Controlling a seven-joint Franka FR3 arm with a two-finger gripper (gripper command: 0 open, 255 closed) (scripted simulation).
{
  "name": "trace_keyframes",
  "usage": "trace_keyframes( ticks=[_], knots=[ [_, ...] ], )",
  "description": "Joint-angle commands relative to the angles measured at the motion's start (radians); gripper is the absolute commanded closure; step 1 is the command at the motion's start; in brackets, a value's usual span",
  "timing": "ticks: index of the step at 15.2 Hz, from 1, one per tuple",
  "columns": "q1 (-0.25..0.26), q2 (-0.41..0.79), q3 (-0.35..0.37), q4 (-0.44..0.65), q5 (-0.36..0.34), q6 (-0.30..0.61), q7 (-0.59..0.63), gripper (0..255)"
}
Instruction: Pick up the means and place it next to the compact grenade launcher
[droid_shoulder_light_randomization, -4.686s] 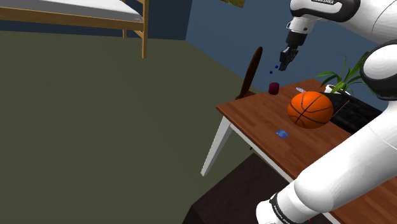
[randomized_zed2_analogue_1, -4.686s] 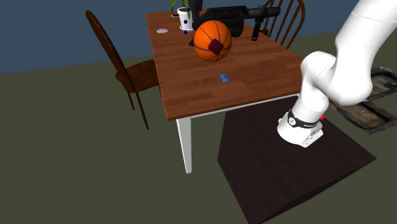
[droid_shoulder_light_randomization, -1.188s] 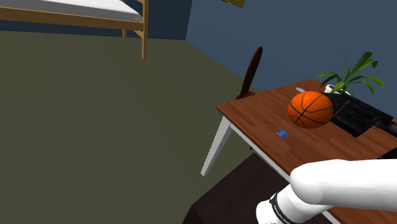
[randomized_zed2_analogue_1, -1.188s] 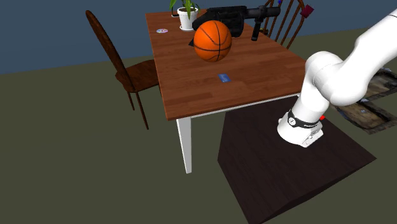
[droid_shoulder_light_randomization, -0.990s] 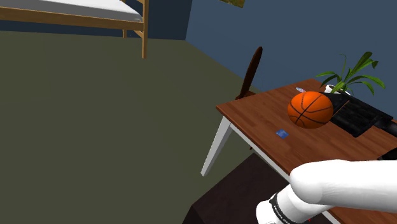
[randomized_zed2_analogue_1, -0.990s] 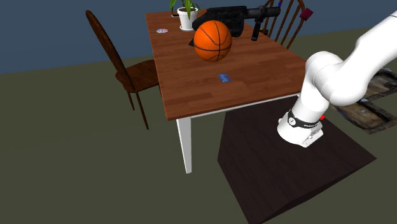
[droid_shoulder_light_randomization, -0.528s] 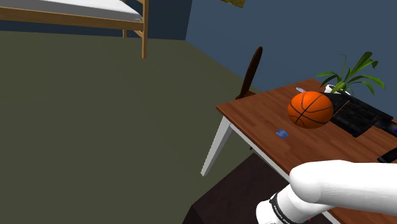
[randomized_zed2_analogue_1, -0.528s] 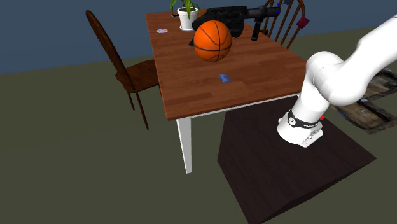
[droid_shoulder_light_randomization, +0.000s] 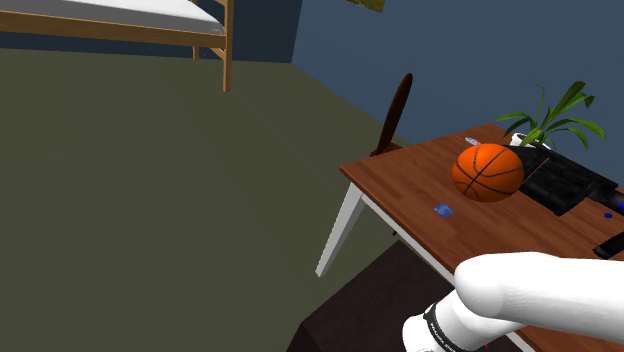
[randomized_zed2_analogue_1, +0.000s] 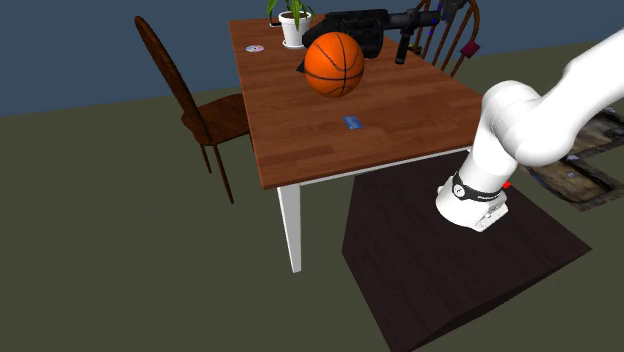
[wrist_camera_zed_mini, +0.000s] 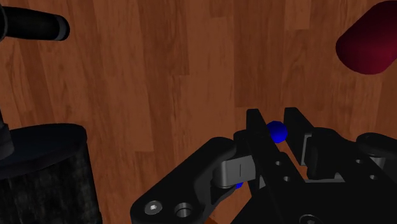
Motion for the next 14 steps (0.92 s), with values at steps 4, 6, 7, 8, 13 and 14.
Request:
trace_keyframes(
  ticks=[4, 6, 7, 8, 13, 14],
  knots=[
    [-0.007, -0.015, -0.023, -0.065, -0.021, 0.056, 0.015, 255],
    [-0.01, -0.02, -0.032, -0.091, -0.029, 0.079, 0.022, 255],
    [-0.011, -0.022, -0.037, -0.104, -0.034, 0.09, 0.025, 255],
    [-0.012, -0.024, -0.042, -0.116, -0.038, 0.101, 0.028, 255],
    [-0.015, -0.032, -0.072, -0.175, -0.06, 0.158, 0.044, 255],
    [-0.015, -0.032, -0.078, -0.187, -0.065, 0.17, 0.047, 255]
  ],
)
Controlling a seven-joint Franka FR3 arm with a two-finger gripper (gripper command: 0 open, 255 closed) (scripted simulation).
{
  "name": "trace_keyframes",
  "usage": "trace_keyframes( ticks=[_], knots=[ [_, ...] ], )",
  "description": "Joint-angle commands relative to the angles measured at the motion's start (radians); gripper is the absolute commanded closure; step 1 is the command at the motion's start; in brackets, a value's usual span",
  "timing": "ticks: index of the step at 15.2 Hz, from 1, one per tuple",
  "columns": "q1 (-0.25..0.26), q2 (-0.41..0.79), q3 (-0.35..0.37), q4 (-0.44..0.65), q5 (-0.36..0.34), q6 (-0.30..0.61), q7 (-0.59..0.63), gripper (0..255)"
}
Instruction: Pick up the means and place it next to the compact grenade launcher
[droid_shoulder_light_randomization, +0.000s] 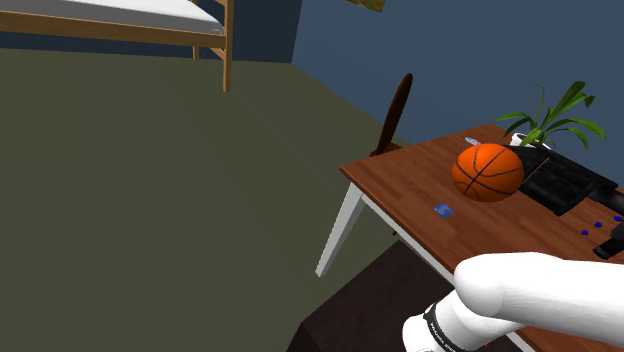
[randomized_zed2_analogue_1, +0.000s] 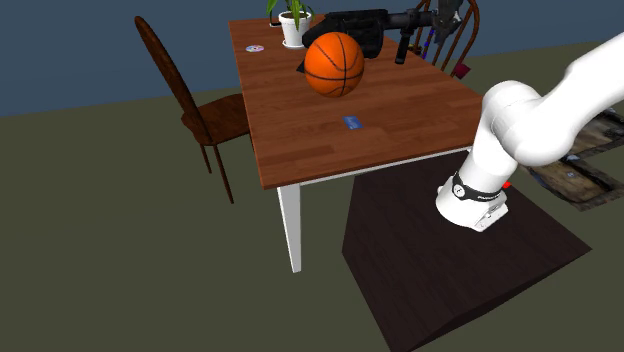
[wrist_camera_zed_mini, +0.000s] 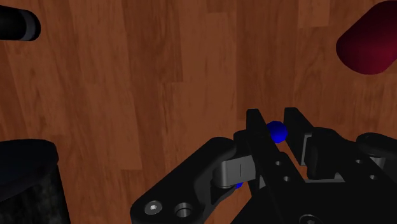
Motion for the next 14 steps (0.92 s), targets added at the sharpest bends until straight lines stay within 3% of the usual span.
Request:
trace_keyframes(
  ticks=[1, 14],
  knots=[
    [-0.001, -0.002, -0.011, -0.023, -0.009, 0.023, 0.008, 255],
    [0.018, 0.009, -0.121, -0.148, -0.072, 0.179, 0.046, 255]
  ],
)
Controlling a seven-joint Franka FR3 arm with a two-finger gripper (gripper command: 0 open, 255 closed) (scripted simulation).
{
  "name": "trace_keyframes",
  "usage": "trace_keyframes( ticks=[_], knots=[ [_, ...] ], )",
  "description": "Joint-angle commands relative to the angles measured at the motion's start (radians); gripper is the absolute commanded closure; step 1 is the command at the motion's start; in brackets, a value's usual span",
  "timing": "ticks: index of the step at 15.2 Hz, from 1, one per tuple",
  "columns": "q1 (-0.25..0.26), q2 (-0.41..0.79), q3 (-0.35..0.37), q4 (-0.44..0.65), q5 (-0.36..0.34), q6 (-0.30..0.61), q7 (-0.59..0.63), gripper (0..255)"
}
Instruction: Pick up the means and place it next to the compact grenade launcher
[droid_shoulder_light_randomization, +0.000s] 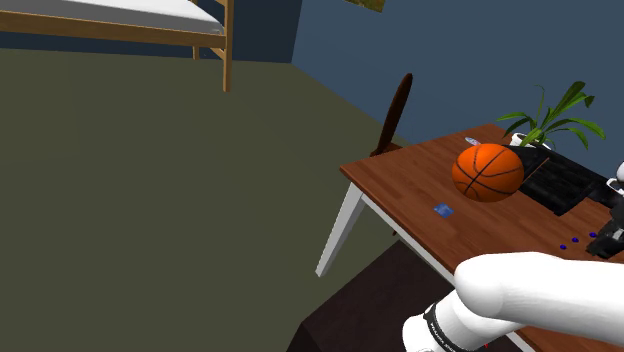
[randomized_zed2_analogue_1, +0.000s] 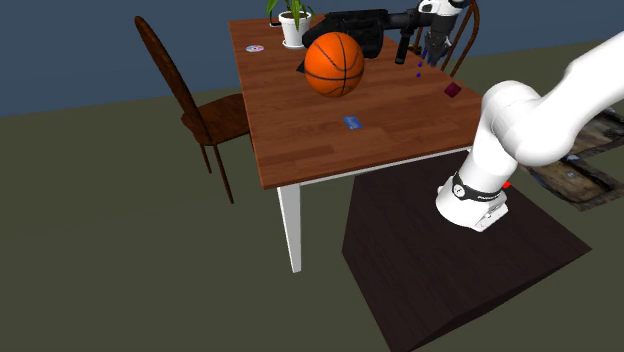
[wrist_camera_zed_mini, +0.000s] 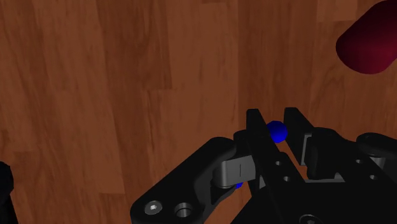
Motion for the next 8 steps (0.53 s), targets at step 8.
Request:
trace_keyframes(
  ticks=[8],
  knots=[
    [0.039, 0.026, -0.105, -0.066, -0.047, 0.116, 0.026, 255]
  ],
)
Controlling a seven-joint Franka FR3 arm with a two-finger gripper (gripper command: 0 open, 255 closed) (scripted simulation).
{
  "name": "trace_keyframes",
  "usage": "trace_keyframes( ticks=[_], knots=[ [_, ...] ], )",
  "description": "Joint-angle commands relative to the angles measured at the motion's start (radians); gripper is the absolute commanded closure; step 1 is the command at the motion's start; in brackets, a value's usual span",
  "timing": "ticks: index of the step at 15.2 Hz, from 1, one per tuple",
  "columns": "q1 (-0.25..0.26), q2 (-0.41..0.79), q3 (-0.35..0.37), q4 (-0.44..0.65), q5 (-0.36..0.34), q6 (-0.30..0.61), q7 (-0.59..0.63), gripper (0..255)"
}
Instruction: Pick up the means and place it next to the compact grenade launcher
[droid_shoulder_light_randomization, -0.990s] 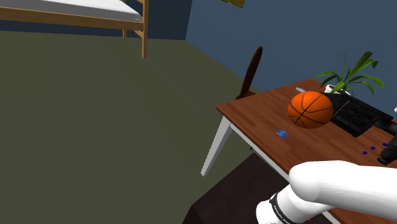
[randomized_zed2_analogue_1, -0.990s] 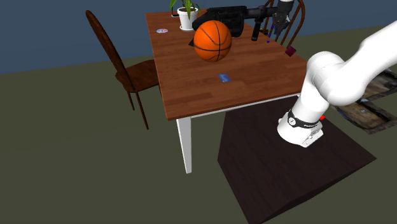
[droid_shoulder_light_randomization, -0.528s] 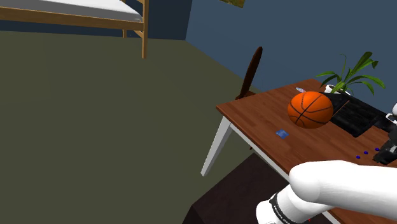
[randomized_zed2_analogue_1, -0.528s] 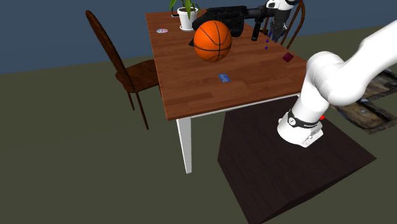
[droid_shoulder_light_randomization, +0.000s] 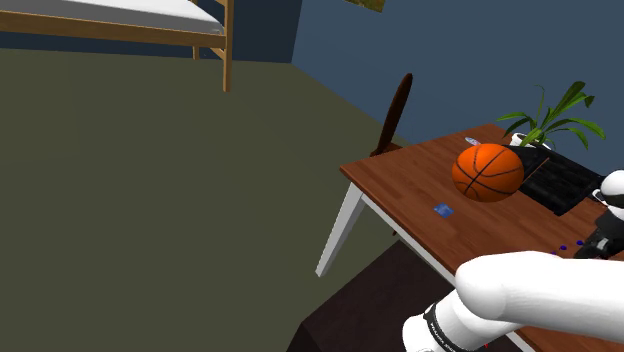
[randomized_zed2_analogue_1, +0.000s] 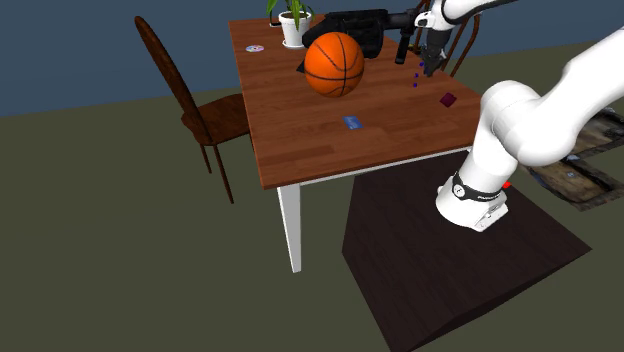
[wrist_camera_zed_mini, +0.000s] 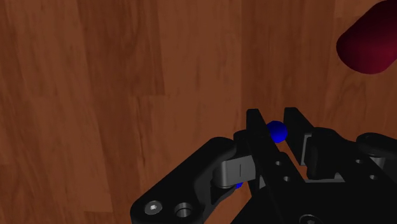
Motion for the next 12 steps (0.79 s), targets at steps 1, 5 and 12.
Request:
trace_keyframes(
  ticks=[1, 5, 12],
  knots=[
    [0.009, 0.006, -0.026, -0.015, -0.012, 0.027, 0.005, 255],
    [0.026, 0.016, -0.062, -0.03, -0.027, 0.061, 0.014, 255],
    [0.027, 0.016, -0.062, -0.03, -0.027, 0.061, 0.014, 0]
  ],
)
